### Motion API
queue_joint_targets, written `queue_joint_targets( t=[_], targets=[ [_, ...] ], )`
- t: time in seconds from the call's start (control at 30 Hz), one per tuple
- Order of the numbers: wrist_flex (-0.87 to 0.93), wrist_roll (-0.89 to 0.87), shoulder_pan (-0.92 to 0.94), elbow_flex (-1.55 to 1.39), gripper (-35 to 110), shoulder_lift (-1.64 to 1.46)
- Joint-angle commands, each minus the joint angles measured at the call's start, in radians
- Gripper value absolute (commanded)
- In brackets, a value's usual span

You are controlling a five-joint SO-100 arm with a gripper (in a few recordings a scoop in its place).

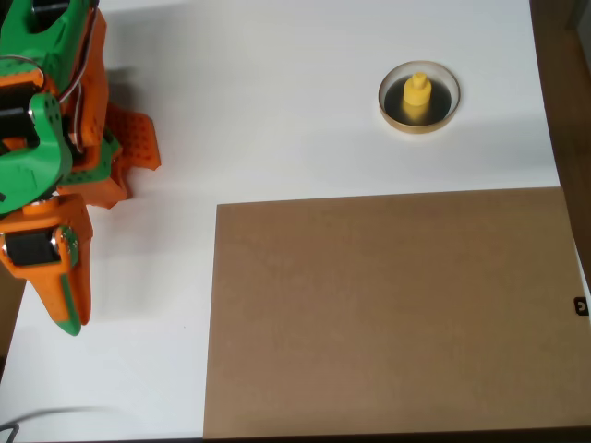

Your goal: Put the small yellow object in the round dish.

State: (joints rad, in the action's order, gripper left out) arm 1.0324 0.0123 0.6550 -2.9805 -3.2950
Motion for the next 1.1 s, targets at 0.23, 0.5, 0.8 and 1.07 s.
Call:
queue_joint_targets(
  t=[0.23, 0.5, 0.8, 1.07],
  targets=[
    [-0.015, 0.023, 0.003, 0.002, 9, -0.032],
    [-0.015, 0.021, 0.005, 0.002, 4, -0.032],
    [-0.015, 0.021, 0.006, 0.002, 3, -0.032],
    [-0.015, 0.02, 0.006, 0.002, 3, -0.032]
  ],
)
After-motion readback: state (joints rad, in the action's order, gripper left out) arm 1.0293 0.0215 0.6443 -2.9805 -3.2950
